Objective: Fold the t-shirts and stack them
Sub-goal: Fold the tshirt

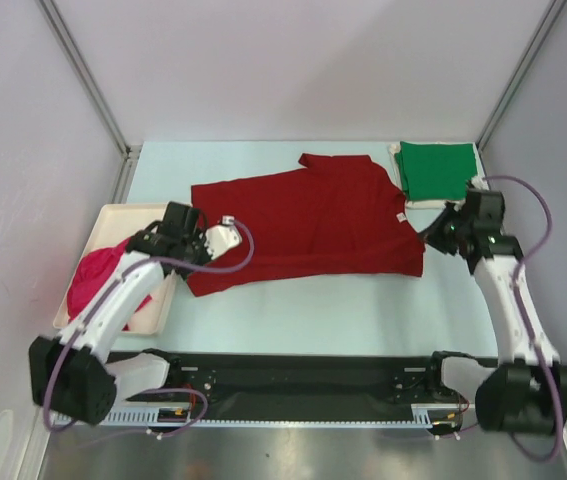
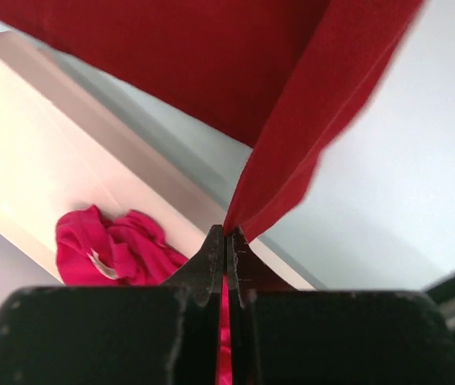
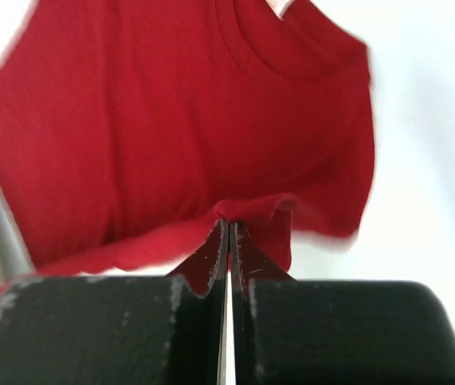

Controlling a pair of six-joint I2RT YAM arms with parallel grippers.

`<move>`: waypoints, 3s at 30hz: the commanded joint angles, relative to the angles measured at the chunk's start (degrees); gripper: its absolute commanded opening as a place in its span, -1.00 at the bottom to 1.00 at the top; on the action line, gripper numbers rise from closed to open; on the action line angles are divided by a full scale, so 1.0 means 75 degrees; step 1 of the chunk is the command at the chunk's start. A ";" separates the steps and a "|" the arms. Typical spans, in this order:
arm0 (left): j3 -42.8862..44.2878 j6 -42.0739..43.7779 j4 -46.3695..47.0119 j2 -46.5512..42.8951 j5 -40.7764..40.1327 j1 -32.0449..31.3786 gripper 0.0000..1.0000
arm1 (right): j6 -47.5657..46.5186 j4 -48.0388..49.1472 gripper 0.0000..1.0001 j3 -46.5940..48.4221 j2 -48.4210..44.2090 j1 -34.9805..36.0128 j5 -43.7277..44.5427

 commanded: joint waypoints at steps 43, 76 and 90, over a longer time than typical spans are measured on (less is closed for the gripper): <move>-0.0985 0.0391 0.2097 0.1936 0.0168 -0.0129 0.30 | -0.0984 0.1759 0.13 0.1161 0.5502 0.0446 0.1551; -0.1783 0.0460 0.2076 0.0461 0.0330 -0.0117 -0.99 | 0.1160 0.0871 -1.00 -0.3033 -0.0329 -0.2588 -0.0370; -0.1807 0.1668 0.0155 -0.0549 0.0683 -0.0117 -0.99 | 0.2602 -0.1485 -1.00 -0.3070 -0.2360 -0.3574 0.0000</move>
